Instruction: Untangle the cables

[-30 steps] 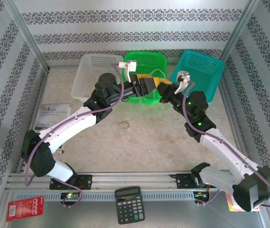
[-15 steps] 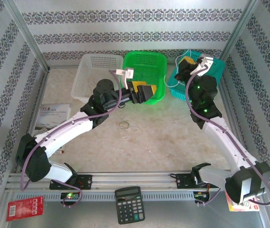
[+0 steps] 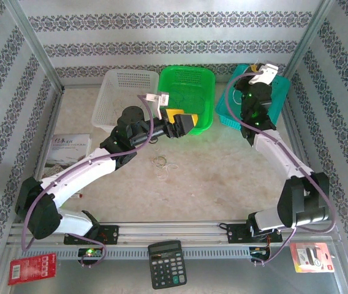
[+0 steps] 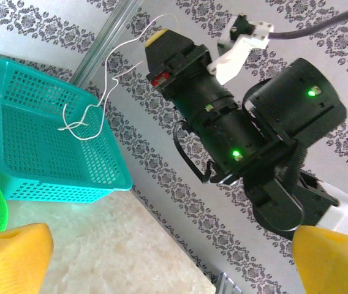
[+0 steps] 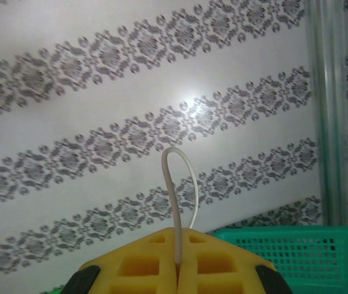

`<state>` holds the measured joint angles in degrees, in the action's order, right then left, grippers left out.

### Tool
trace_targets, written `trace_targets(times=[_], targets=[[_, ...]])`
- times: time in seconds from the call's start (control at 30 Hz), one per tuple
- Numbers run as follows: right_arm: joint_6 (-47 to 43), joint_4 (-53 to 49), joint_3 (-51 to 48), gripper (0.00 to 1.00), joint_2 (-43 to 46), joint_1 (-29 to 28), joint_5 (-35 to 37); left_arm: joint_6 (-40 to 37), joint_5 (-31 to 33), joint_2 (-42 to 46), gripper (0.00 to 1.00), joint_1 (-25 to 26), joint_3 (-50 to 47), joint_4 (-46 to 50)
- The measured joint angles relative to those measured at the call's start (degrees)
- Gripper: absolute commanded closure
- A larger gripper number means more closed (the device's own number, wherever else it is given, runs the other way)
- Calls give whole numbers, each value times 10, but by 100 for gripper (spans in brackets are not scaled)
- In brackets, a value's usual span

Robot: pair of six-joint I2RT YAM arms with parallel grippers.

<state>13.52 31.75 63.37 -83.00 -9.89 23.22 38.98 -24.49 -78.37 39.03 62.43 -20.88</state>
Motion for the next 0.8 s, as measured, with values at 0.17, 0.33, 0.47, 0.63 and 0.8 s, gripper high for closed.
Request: trace_targets(times=[0.17, 0.33, 0.47, 0.63, 0.8], targets=[[2, 15, 9, 100, -55, 13, 25, -2, 6, 0, 0, 0, -11, 0], [28, 0, 14, 100, -118, 50, 34, -2, 9, 0, 0, 0, -34, 2], [61, -49, 19, 59, -157, 84, 27, -2, 12, 0, 0, 0, -38, 2], [91, -119, 27, 43, -165, 112, -5, -2, 15, 10, 0, 0, -49, 2], [100, -168, 58, 43, -159, 114, -46, -2, 22, 12, 0, 0, -59, 2]])
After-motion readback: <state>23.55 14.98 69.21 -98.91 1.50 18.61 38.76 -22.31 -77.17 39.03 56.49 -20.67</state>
